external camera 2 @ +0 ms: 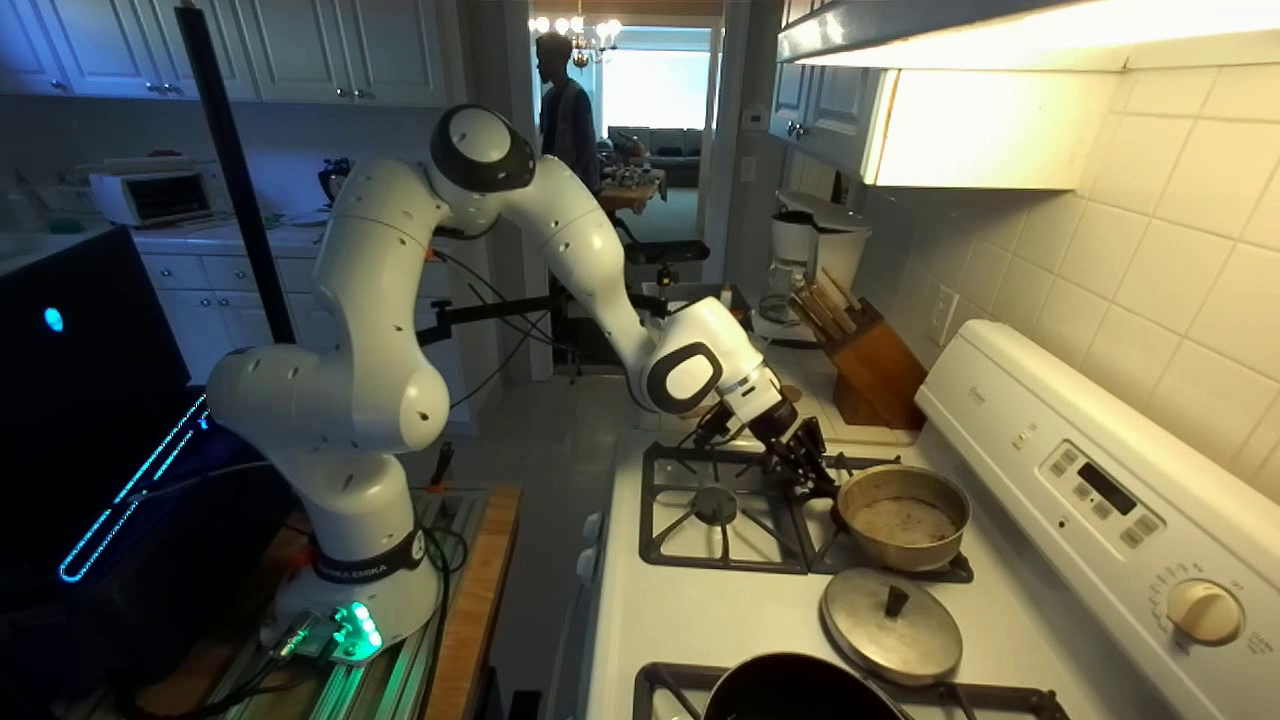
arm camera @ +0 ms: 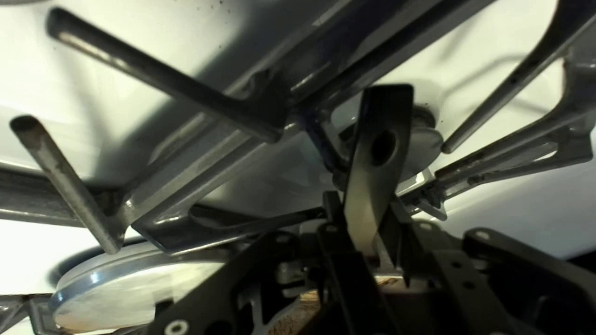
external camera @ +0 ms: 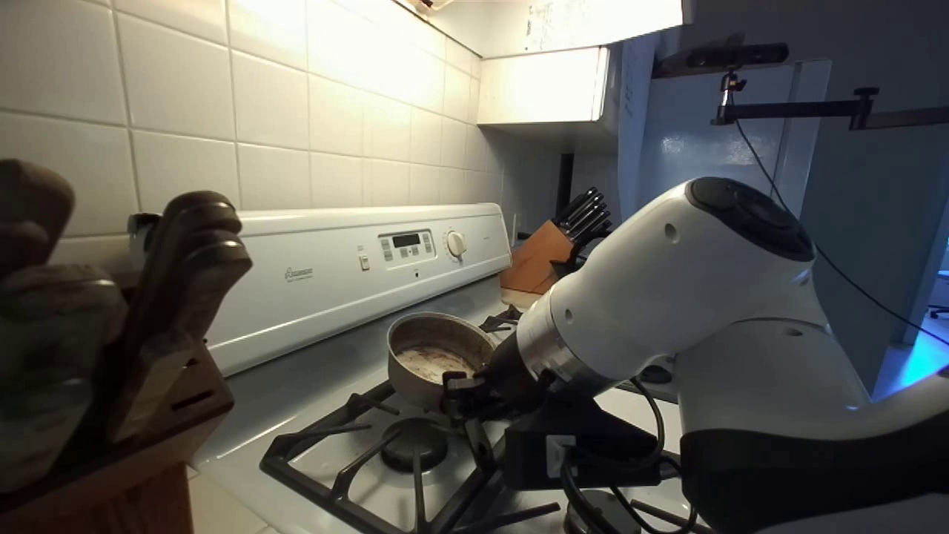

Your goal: Put the left pot centrally

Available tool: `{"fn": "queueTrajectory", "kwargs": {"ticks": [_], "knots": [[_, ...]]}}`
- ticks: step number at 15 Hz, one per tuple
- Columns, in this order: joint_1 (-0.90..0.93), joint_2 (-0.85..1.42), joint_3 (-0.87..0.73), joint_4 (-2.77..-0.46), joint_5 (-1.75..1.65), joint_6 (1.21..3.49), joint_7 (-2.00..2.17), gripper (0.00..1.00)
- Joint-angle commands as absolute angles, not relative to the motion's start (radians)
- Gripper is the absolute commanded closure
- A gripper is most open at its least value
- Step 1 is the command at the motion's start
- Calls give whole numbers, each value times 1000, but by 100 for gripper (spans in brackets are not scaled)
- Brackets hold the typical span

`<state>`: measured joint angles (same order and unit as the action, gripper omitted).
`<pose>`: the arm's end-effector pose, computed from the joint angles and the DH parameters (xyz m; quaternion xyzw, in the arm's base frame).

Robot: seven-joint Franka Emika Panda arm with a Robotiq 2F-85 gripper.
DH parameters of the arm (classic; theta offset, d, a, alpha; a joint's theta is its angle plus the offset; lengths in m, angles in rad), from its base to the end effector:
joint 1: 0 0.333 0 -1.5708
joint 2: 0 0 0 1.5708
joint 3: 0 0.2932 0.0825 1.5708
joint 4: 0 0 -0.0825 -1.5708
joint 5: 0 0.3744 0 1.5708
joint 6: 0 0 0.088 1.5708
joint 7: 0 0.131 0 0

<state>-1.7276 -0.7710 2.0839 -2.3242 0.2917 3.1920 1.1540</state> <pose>0.5372 0.1538 0.2109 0.8542 -0.3585 0.3762 0.0147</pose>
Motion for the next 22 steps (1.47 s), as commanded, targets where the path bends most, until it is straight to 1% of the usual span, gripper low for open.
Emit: {"fn": "queueTrajectory", "kwargs": {"ticks": [1,5,11,16,22], "knots": [[-1739,-812,2094,-2298,334,3220,1152,94],[-1702,-795,2044,-2305,325,3211,1135,94],[-1611,-737,1913,-2333,289,3147,1055,94],[-1482,-665,1789,-2399,257,2997,885,94],[-1348,-474,1686,-2430,259,2853,654,94]]}}
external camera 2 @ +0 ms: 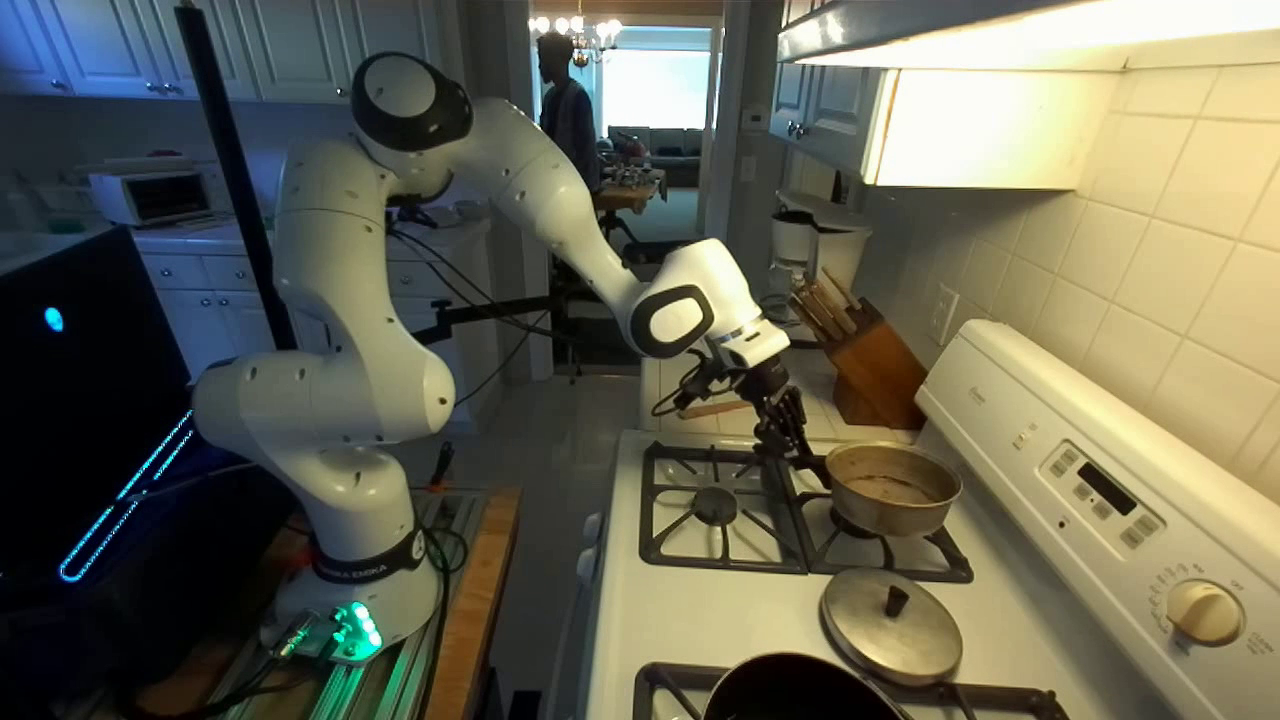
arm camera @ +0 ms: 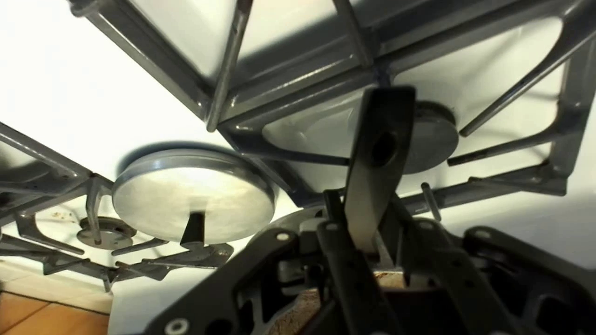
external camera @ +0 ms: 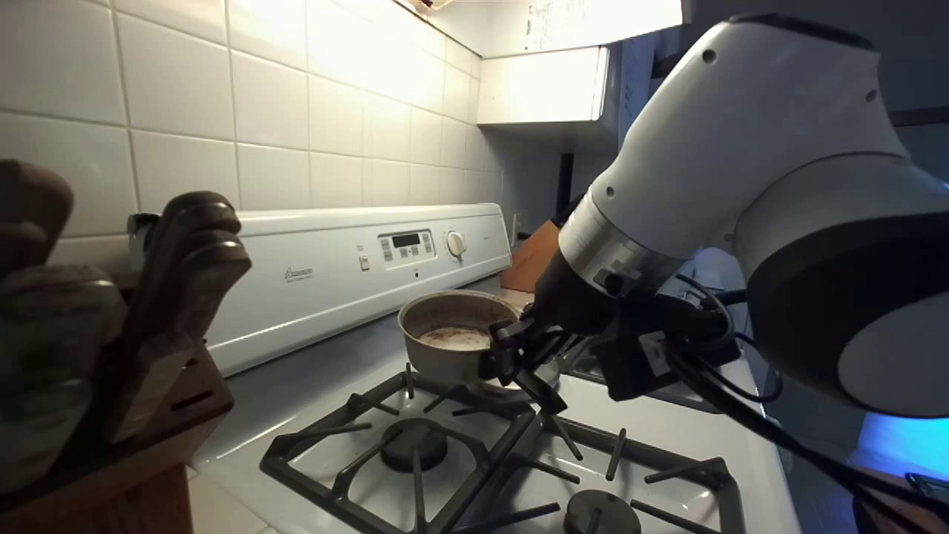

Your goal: Put the left pot centrally

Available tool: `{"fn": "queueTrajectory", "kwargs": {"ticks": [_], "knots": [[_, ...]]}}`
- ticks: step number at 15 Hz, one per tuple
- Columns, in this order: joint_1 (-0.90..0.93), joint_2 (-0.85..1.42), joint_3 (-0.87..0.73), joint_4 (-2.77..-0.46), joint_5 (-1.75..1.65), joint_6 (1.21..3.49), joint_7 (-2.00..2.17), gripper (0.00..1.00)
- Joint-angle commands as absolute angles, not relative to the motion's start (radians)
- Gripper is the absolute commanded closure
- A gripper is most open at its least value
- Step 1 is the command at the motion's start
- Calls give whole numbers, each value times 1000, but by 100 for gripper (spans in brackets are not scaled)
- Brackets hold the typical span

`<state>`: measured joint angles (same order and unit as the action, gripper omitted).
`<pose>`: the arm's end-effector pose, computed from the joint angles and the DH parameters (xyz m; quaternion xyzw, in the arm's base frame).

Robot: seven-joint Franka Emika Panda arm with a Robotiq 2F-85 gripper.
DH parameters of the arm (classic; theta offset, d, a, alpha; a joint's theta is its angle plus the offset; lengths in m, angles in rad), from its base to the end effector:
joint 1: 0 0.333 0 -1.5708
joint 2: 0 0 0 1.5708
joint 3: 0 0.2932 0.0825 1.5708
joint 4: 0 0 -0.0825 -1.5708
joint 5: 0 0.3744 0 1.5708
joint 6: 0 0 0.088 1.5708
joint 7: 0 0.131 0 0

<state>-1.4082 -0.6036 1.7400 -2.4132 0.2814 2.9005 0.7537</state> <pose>0.5095 0.1416 0.2847 0.9167 -0.2492 0.3016 0.0812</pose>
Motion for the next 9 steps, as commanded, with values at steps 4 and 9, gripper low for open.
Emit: {"fn": "queueTrajectory", "kwargs": {"ticks": [4,9], "knots": [[-1323,-409,1656,-2406,274,2757,582,94],[-1332,-363,1675,-2407,307,2755,565,94]]}}
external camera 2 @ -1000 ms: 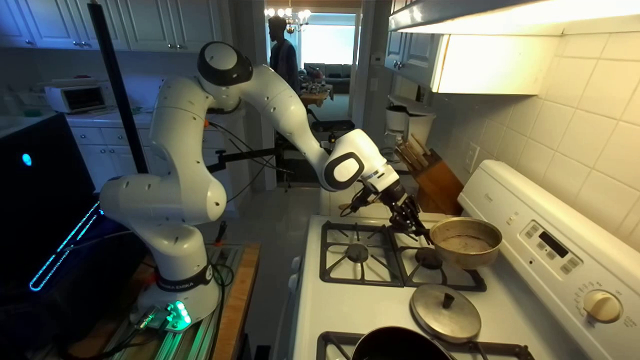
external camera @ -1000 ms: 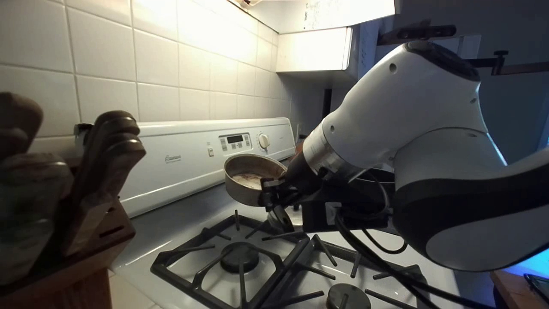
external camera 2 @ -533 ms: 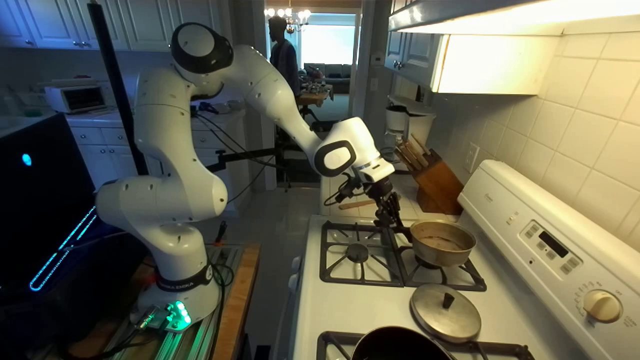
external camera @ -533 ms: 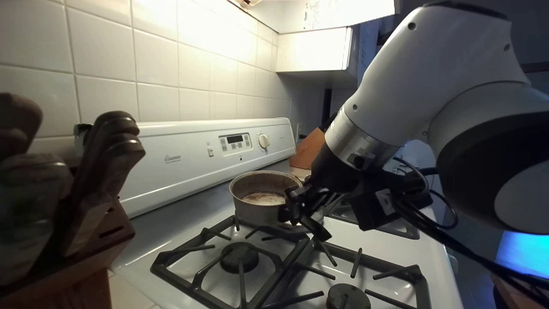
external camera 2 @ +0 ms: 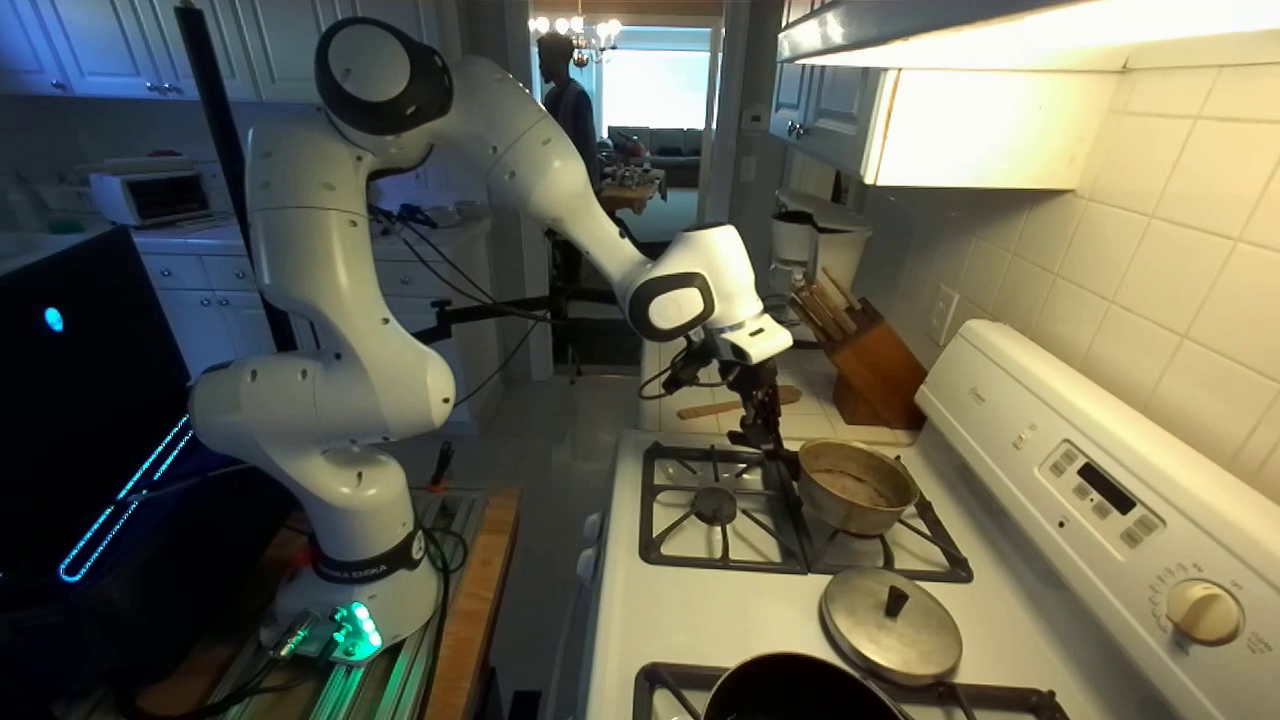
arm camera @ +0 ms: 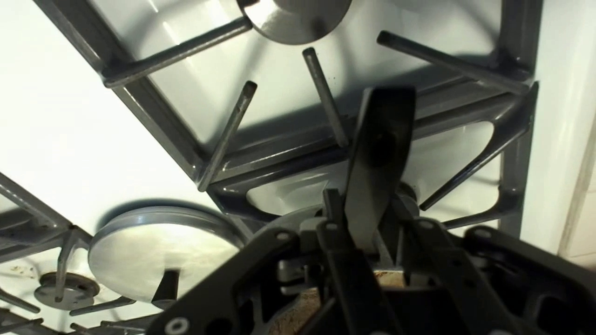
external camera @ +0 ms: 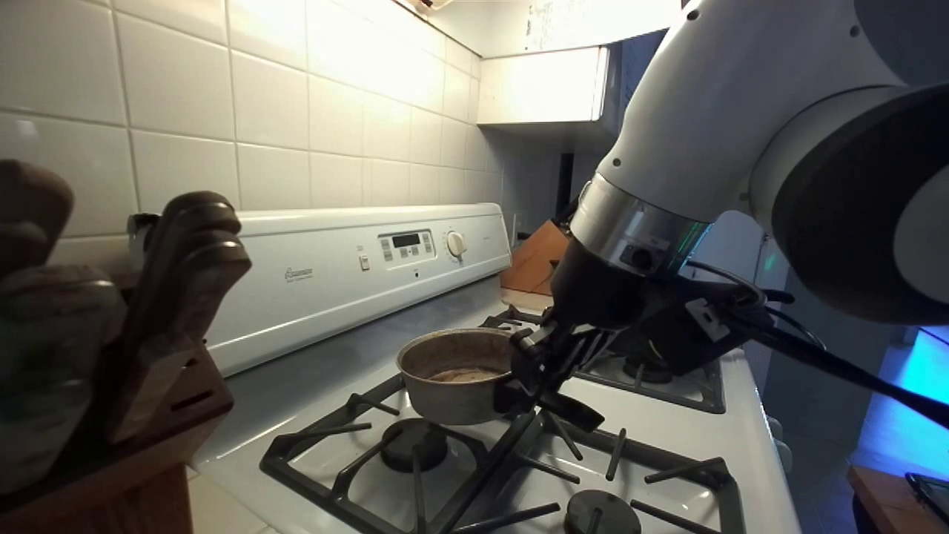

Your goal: Put the left pot centrally

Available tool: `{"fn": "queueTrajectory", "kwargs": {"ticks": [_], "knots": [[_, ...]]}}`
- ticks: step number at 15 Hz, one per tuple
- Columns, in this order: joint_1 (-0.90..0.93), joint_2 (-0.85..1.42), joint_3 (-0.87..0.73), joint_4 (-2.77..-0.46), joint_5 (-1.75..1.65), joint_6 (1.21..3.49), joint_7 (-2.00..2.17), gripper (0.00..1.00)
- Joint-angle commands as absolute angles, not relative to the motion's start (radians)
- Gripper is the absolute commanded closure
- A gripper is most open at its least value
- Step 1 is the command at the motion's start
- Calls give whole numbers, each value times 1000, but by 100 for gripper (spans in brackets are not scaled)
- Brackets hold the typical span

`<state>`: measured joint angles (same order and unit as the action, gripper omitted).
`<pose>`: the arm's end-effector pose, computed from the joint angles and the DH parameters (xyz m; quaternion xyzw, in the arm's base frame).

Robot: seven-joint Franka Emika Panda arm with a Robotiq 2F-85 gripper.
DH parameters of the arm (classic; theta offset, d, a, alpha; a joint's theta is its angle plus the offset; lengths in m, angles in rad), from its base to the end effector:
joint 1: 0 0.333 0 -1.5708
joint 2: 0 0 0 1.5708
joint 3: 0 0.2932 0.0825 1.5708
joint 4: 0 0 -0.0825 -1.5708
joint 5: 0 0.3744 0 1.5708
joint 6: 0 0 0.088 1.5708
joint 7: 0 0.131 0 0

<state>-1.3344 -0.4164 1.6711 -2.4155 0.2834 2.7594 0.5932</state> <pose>0.4961 0.1488 0.2914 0.9543 -0.2080 0.2106 0.0402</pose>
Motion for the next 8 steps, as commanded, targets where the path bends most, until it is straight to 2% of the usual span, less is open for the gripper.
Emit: {"fn": "queueTrajectory", "kwargs": {"ticks": [1,8], "knots": [[-1329,-352,1676,-2407,313,2763,566,94],[-1381,-290,1761,-2431,324,2937,589,94]]}}
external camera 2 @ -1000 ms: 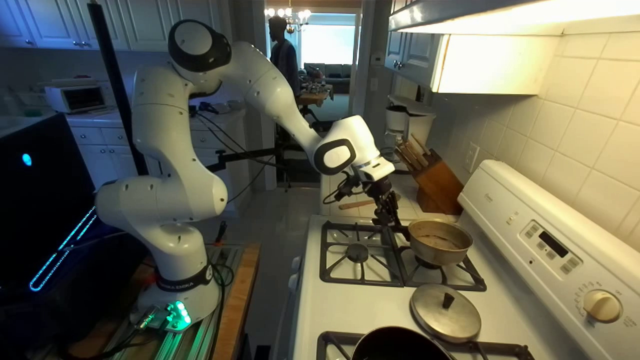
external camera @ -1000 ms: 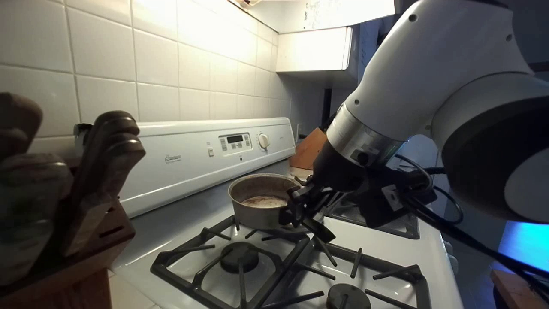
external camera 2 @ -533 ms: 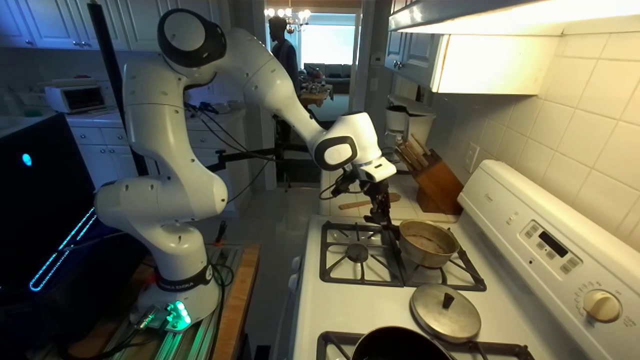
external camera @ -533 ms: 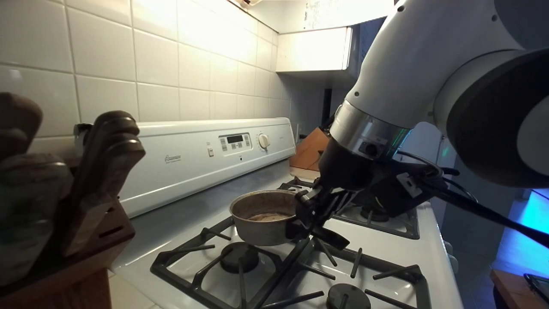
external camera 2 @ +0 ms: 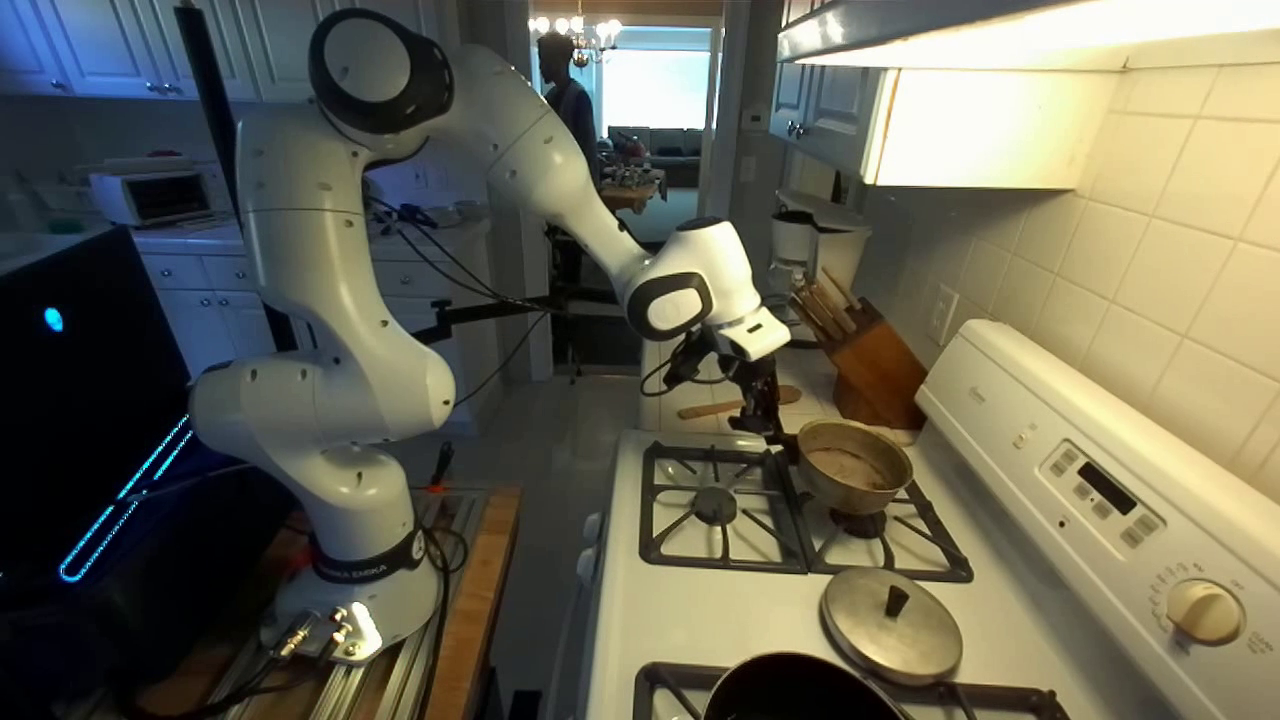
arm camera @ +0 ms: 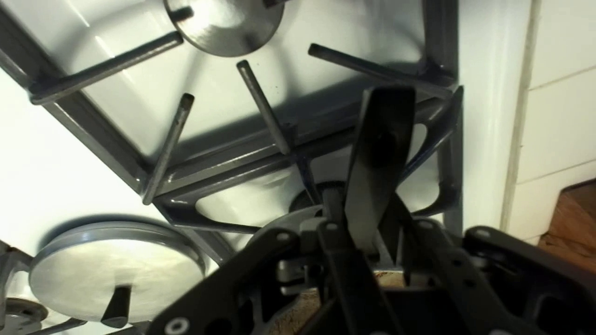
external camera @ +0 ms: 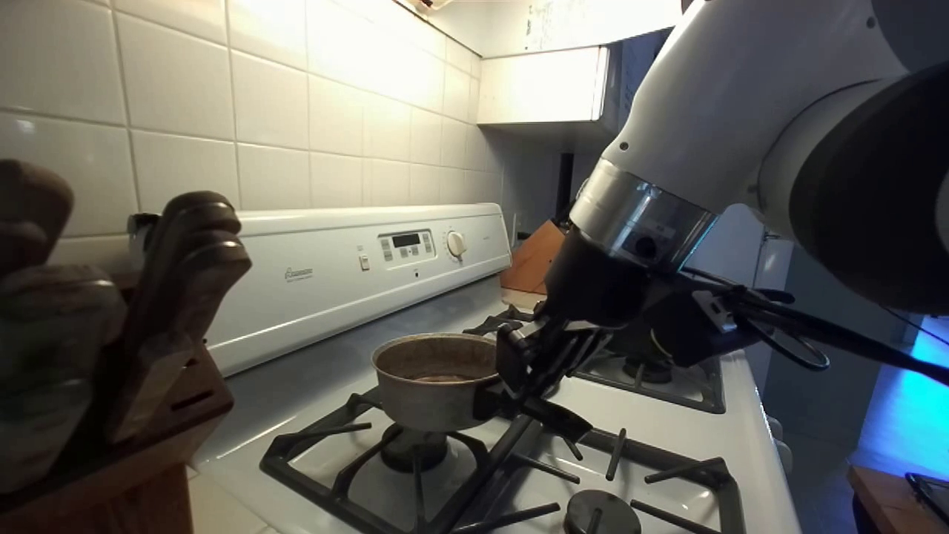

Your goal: Put the left pot centrally

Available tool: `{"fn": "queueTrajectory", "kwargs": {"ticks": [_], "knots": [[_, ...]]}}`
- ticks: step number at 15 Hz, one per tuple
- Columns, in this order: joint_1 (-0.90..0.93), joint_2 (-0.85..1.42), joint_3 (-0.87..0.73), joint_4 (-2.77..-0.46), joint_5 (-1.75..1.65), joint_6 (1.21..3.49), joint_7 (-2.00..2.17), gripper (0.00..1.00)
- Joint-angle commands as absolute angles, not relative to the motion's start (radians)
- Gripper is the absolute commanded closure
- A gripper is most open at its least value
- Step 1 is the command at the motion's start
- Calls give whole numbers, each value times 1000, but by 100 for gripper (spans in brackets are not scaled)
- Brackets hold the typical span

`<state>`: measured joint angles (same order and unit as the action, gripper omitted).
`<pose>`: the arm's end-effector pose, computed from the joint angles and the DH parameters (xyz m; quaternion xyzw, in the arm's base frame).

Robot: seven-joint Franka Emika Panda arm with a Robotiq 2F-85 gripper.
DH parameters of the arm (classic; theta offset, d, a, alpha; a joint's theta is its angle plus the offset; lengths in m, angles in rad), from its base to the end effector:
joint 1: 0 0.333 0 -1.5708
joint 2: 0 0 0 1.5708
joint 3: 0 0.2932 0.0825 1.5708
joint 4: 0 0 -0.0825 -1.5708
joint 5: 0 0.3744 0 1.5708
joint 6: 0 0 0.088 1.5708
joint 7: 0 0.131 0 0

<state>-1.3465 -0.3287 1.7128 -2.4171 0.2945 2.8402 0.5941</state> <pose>0.4968 0.1672 0.2970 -0.9536 0.2038 -0.2211 0.0153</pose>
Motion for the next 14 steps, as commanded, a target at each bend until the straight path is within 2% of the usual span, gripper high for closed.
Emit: {"fn": "queueTrajectory", "kwargs": {"ticks": [1,7,14], "knots": [[-1394,-286,1777,-2436,321,2965,588,94],[-1474,-288,1852,-2449,302,3061,580,94],[-1547,-294,1898,-2456,295,3059,565,94]]}}
